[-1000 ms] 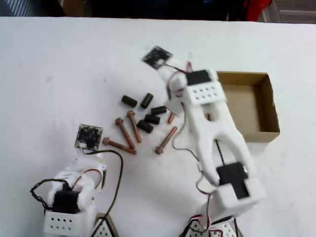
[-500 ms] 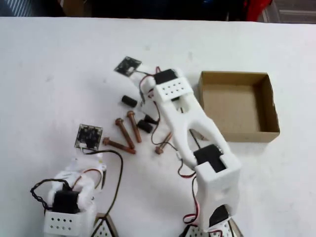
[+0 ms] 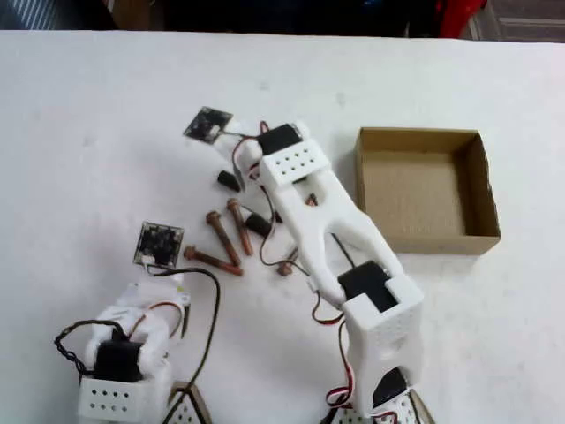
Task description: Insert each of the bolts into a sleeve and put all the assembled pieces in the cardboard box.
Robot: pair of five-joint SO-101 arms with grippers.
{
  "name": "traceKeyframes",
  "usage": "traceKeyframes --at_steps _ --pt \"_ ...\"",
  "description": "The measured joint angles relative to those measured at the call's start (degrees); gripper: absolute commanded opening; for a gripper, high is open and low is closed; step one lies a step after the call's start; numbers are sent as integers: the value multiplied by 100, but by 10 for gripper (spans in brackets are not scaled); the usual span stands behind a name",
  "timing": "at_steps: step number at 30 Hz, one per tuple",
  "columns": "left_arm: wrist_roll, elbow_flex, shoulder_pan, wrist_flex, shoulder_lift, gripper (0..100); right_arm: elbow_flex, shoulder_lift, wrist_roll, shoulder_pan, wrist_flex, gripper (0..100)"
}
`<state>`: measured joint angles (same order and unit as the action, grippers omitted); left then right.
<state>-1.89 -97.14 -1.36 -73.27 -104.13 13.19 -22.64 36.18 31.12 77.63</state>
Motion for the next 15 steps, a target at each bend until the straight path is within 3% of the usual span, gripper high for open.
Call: traceKeyframes --at_steps 15 --pt "0 0 0 0 0 23 -862 0 475 220 -510 133"
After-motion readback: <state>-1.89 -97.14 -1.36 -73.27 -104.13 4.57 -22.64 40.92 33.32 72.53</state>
